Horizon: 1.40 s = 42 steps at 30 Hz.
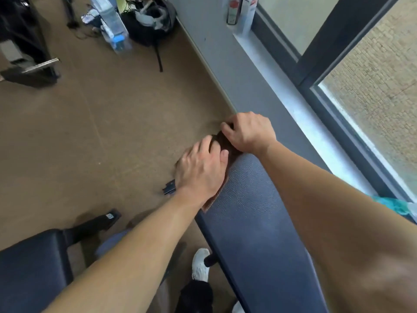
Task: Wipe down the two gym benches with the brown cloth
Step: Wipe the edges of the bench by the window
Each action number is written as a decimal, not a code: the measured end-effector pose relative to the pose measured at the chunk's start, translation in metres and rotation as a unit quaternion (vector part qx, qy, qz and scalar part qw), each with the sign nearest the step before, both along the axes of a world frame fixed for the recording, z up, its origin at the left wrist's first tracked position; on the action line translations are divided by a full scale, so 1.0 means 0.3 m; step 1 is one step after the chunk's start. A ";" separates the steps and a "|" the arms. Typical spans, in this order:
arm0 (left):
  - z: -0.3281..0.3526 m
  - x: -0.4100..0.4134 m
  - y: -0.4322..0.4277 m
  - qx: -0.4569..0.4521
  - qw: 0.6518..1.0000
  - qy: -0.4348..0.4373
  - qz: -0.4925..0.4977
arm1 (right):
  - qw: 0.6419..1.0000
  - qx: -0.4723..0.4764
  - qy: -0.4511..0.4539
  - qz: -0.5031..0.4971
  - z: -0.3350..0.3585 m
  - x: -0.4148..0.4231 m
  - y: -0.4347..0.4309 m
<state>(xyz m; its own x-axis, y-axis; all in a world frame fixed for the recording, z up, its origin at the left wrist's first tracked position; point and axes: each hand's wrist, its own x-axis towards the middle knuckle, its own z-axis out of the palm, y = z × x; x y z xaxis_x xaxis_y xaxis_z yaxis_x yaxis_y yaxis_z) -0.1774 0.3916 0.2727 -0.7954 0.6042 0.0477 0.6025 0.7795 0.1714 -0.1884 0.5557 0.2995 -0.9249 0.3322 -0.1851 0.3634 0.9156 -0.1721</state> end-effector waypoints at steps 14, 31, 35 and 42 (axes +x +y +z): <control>-0.012 0.075 -0.196 0.038 0.997 -0.043 0.054 | 0.972 -0.027 0.218 0.087 -0.078 0.176 -0.211; 0.065 -0.071 0.328 -0.041 0.978 -0.094 -0.181 | 0.874 -0.286 0.144 -0.366 -0.159 0.344 0.107; 0.053 -0.050 0.470 -0.129 0.943 0.007 -0.305 | 0.851 -0.310 0.106 -0.410 -0.206 0.444 0.104; 0.078 -0.103 0.445 -0.120 0.952 0.010 -0.282 | 0.851 -0.313 0.147 -0.395 -0.126 0.316 0.109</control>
